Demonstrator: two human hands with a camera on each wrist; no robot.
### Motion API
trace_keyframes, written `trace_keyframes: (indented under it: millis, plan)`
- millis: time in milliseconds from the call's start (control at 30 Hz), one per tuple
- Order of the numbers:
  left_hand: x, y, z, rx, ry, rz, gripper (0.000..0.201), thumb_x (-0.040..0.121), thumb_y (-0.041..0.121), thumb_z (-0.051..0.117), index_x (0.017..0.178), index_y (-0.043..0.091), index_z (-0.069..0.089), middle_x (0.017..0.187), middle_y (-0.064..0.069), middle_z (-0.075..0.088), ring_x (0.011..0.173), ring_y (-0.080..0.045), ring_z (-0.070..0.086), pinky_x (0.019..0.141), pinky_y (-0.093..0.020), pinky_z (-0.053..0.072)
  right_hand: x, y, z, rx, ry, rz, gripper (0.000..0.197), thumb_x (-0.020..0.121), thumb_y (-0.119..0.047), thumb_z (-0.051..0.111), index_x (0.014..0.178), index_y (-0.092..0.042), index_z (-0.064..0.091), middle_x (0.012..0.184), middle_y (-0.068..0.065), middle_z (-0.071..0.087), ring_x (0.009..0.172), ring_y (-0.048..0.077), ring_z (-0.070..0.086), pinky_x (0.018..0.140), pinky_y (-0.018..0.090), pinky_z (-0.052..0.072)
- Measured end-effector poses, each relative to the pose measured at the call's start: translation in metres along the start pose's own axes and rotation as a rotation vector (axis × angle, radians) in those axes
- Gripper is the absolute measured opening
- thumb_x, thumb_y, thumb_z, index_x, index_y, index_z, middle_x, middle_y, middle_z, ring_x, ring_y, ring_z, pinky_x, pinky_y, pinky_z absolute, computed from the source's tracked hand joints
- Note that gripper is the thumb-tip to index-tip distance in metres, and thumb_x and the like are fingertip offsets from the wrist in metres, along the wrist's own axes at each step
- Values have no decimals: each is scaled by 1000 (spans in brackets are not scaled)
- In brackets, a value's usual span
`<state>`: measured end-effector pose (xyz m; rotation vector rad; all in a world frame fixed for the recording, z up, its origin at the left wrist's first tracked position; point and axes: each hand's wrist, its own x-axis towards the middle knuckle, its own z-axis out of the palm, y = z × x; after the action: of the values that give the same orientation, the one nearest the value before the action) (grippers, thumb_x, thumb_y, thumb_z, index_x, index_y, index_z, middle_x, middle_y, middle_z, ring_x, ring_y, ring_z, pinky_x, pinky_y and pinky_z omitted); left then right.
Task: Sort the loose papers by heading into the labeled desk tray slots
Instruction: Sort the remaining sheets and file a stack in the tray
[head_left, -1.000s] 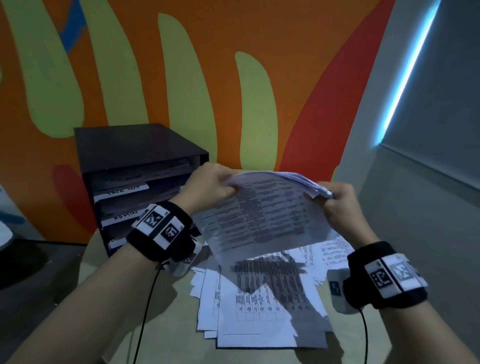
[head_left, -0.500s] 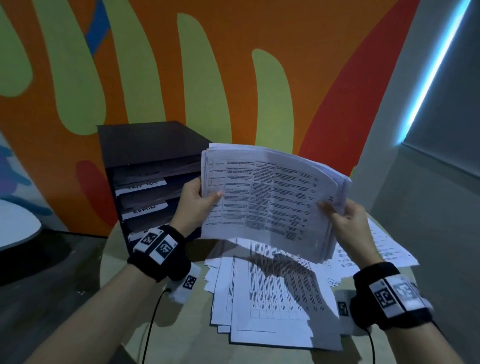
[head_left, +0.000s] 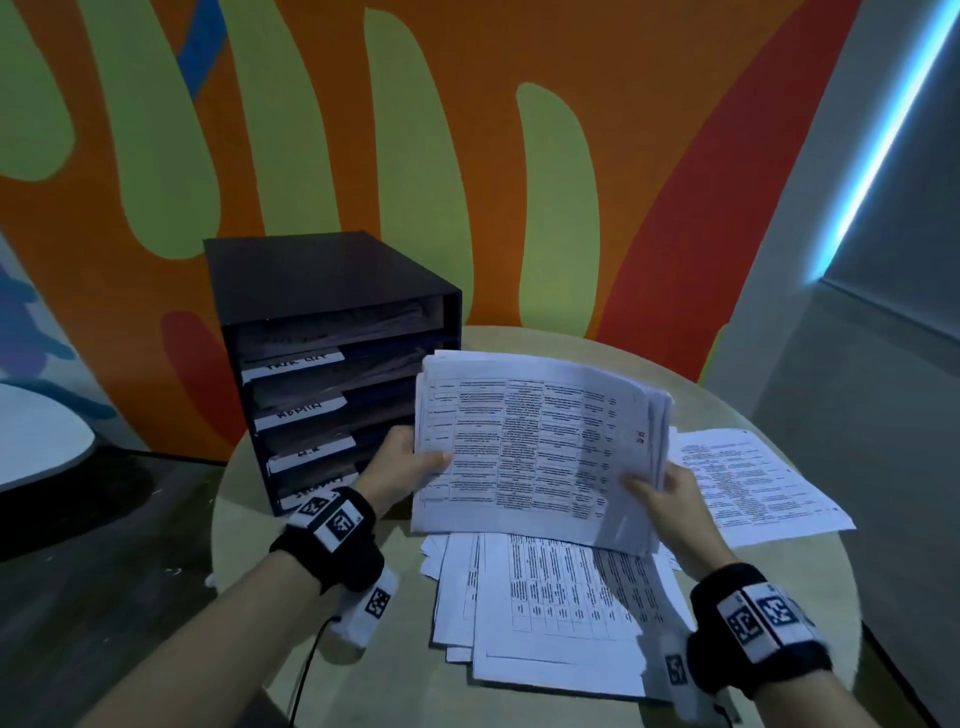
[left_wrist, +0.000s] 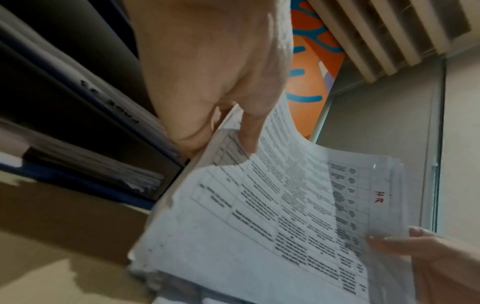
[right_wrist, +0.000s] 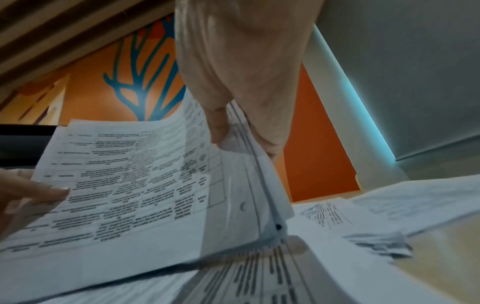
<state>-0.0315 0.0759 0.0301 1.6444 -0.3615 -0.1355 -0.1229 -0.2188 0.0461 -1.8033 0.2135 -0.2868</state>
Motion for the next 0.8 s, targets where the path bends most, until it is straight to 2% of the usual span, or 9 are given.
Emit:
trace_keyframes:
  millis: [133, 233, 333, 433, 500, 600, 667, 733, 800]
  plan:
    - [6, 22, 1, -71, 95, 36, 24, 89, -2, 63, 113, 1, 64, 109, -9, 71, 100, -22, 69, 83, -32, 58, 2, -13, 0, 86, 64, -81, 10, 93, 0, 56, 93, -7, 64, 90, 1, 68, 80, 10, 65, 57, 15, 51]
    - [11, 34, 1, -142, 139, 60, 31, 84, 2, 70, 115, 3, 63, 110, -10, 71, 101, -23, 69, 84, -33, 58, 7, -18, -2, 154, 81, -127, 18, 84, -3, 70, 100, -9, 66, 95, 2, 72, 84, 16, 69, 72, 28, 55]
    - [12, 25, 4, -157, 152, 58, 49, 84, 4, 71, 128, 4, 52, 119, -11, 67, 108, -24, 66, 91, -38, 55, 8, -13, 0, 134, 26, -72, 30, 79, -3, 74, 107, -6, 65, 97, 6, 74, 85, 19, 72, 71, 30, 57]
    - [11, 7, 11, -40, 157, 10, 54, 91, 7, 65, 138, 13, 39, 129, -8, 60, 117, -24, 59, 100, -45, 49, 7, -5, 9, 22, -28, 10, 21, 83, 0, 68, 103, -4, 63, 97, 11, 71, 85, 25, 69, 67, 33, 55]
    - [9, 3, 12, 64, 142, -32, 59, 95, 7, 58, 145, 15, 28, 137, -5, 52, 125, -23, 52, 105, -43, 43, 6, -4, 13, -63, -12, 25, 11, 89, 0, 62, 100, -1, 63, 96, 15, 69, 85, 27, 66, 66, 35, 53]
    - [6, 11, 4, 211, 139, 68, 71, 94, 7, 58, 149, 19, 16, 140, -2, 47, 128, -20, 46, 109, -42, 38, 6, -12, 7, -103, 27, -4, 8, 92, 1, 56, 88, -2, 63, 89, 16, 67, 77, 27, 63, 63, 33, 49]
    - [3, 28, -6, 367, 262, 200, 73, 91, 10, 62, 149, 21, 19, 140, -2, 44, 129, -17, 43, 109, -39, 36, 4, -19, -1, -94, 28, -43, 7, 89, 2, 58, 87, 4, 64, 84, 17, 65, 74, 27, 59, 63, 32, 46]
    - [-2, 52, -22, 585, 471, 357, 65, 90, 9, 61, 146, 17, 29, 136, -4, 42, 127, -18, 40, 108, -36, 34, 3, -25, -8, -71, 9, -49, 7, 87, 2, 61, 91, 7, 64, 81, 15, 62, 72, 25, 53, 62, 33, 40]
    - [-9, 76, -43, 763, 653, 510, 55, 88, 6, 58, 140, 12, 40, 134, -9, 43, 126, -25, 39, 109, -42, 33, 4, -25, -13, -27, -39, 9, 11, 88, 0, 63, 97, 6, 63, 84, 13, 59, 77, 27, 50, 65, 35, 37]
